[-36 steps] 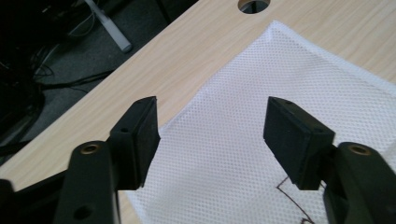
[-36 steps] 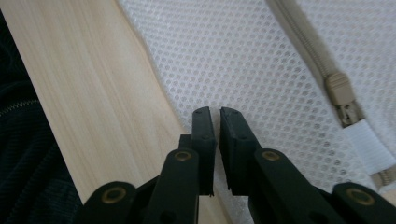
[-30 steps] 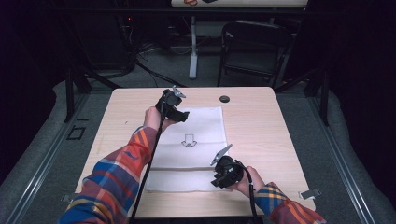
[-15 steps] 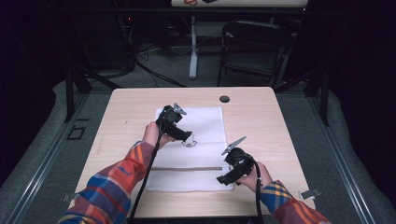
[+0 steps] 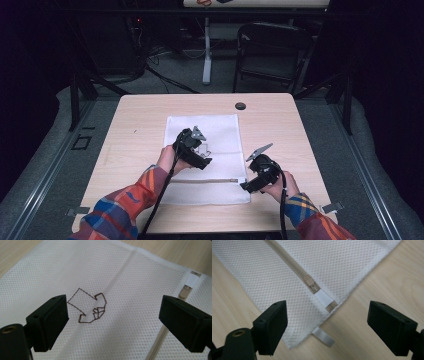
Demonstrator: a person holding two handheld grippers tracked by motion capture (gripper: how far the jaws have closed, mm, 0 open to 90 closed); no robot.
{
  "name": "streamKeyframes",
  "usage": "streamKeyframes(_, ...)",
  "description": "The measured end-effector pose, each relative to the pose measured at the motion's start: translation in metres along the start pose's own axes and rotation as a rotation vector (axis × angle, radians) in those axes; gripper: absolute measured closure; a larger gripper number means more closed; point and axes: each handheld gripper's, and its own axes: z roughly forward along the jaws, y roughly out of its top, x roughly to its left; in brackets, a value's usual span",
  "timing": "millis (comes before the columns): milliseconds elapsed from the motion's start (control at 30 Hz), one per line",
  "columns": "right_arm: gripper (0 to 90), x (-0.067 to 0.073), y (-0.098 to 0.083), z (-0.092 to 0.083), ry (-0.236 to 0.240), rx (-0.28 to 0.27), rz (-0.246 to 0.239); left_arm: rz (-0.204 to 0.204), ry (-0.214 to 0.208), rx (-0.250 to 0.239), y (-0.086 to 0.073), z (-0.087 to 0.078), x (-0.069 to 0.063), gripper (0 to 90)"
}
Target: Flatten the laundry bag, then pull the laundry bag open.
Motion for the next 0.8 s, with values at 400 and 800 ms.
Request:
streamKeyframes(400, 42.9, -0.007, 0.000, -0.002, -0.003, -0.051, 0.022, 0.059, -0.084, -0.022, 0.007, 0.009, -0.032, 16.2)
streamKeyframes(800, 83.9, -0.002, 0.002, 0.010, 0.016, -0.009, -0.038, 0.099, -0.211, -0.010, 0.009, 0.033, -0.054, 47.3)
